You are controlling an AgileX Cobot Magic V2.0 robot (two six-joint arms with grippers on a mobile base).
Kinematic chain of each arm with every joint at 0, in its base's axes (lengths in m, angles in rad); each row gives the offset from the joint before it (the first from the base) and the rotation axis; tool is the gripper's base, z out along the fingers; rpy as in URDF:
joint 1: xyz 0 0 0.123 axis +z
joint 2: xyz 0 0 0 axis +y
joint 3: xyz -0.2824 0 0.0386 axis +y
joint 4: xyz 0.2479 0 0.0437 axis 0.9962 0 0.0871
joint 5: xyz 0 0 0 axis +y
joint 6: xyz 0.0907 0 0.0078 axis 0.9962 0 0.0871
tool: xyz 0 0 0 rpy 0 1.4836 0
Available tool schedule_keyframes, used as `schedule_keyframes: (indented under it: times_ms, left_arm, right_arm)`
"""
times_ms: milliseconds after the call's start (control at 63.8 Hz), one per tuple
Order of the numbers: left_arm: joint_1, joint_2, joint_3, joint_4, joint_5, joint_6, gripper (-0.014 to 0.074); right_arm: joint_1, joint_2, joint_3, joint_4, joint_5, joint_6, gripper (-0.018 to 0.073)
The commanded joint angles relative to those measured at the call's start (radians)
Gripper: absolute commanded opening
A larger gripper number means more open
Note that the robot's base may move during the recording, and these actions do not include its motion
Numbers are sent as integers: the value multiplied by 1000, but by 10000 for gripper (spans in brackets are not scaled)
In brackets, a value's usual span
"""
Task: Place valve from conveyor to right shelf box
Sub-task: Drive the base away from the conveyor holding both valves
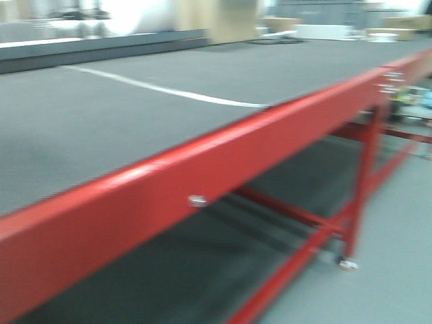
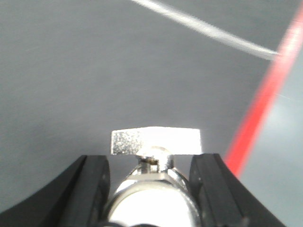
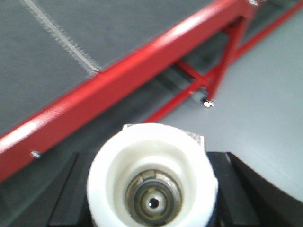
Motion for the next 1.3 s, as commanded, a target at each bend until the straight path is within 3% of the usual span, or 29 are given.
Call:
schedule_keyframes:
  times_ms: [0,1286]
  left_arm:
    - [-8,-15,-10,-5,-39,-5,-111]
    - [-8,-15,-10,-5,-39,-5,-111]
  right_arm:
    - [0,-13,-17,-1,-63,-2,-151]
    - [0,-13,-17,-1,-63,-2,-151]
